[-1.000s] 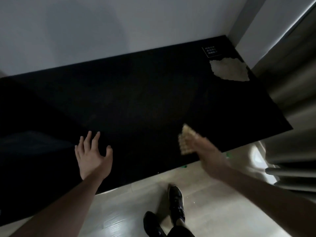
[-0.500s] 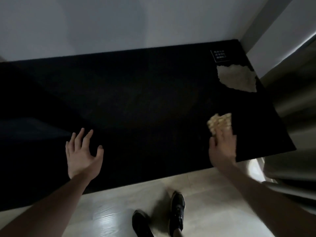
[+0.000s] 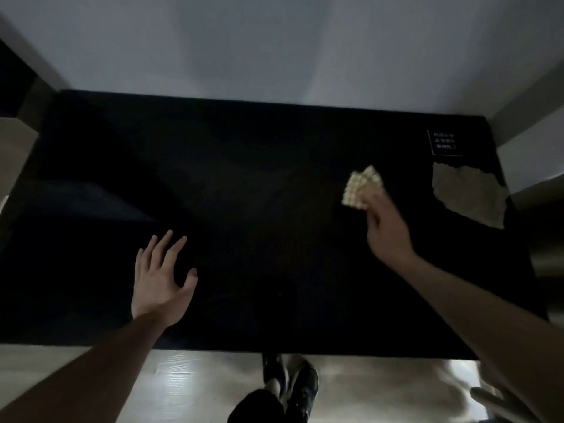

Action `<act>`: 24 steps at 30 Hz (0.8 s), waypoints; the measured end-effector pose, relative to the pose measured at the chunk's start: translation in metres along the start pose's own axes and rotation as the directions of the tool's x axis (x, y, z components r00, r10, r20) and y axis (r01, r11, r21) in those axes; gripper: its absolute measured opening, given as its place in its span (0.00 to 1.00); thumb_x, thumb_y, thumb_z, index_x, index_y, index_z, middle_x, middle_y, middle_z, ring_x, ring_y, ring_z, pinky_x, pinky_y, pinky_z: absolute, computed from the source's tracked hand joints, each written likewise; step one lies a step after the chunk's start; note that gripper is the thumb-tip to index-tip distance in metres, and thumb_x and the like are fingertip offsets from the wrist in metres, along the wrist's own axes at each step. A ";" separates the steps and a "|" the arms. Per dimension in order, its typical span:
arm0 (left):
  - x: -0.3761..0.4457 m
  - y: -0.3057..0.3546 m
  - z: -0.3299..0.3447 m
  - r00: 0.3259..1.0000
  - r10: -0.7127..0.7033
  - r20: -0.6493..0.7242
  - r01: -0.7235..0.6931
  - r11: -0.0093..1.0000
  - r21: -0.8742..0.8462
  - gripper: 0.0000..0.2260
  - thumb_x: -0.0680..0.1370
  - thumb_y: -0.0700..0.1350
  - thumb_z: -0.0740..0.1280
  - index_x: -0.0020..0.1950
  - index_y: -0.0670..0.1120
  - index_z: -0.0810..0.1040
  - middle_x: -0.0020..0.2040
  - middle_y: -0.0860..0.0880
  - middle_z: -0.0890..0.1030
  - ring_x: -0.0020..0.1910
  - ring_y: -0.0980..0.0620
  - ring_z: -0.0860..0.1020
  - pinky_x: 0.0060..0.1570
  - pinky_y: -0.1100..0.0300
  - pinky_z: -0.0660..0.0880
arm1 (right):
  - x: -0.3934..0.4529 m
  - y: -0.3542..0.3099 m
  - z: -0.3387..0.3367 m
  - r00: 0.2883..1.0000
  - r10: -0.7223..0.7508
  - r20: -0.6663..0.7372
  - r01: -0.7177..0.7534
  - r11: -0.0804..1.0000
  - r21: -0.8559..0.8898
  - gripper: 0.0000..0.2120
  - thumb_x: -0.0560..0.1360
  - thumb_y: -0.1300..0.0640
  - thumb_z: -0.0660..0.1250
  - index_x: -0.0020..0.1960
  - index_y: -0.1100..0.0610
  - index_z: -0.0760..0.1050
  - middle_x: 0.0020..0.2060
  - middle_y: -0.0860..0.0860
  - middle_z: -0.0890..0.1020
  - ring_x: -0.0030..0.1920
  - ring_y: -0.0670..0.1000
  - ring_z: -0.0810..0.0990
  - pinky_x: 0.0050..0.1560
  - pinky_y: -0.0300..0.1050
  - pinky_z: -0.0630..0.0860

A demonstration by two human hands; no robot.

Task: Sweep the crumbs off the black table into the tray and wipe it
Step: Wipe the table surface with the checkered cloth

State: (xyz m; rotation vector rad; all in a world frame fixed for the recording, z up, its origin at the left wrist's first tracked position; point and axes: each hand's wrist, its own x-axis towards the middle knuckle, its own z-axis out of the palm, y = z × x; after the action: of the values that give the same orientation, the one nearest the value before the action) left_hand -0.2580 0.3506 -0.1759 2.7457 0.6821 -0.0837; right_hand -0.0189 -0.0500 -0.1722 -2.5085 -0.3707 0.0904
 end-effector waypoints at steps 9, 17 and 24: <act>0.004 -0.001 -0.001 0.999 -0.011 0.054 0.010 1.000 0.018 0.33 0.75 0.61 0.57 0.81 0.55 0.61 0.83 0.52 0.56 0.84 0.48 0.49 0.82 0.43 0.49 | 0.055 -0.019 0.036 0.988 0.154 0.009 -0.144 0.941 -0.307 0.26 0.80 0.50 0.58 0.78 0.49 0.68 0.82 0.50 0.63 0.82 0.57 0.57 0.79 0.68 0.51; 0.007 -0.002 -0.004 0.992 -0.012 0.127 0.003 0.997 0.073 0.35 0.75 0.62 0.56 0.82 0.54 0.59 0.84 0.50 0.54 0.84 0.46 0.47 0.82 0.41 0.49 | -0.076 -0.097 0.071 0.677 -0.506 0.535 0.531 0.839 0.120 0.30 0.82 0.64 0.59 0.81 0.47 0.63 0.82 0.45 0.60 0.84 0.44 0.46 0.83 0.56 0.50; 0.008 -0.003 -0.006 0.983 -0.010 0.181 -0.007 0.996 0.090 0.36 0.76 0.63 0.55 0.83 0.53 0.56 0.84 0.50 0.51 0.84 0.47 0.45 0.82 0.42 0.46 | 0.037 -0.099 0.045 0.810 -0.518 0.277 0.489 0.856 0.171 0.21 0.86 0.62 0.50 0.76 0.60 0.71 0.76 0.56 0.70 0.81 0.47 0.60 0.82 0.43 0.53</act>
State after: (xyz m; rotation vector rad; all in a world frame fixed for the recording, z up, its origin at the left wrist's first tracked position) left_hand -0.2523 0.3586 -0.1720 2.7785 0.6443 -0.3689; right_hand -0.0142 0.0624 -0.1519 -2.2177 -1.1290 0.2887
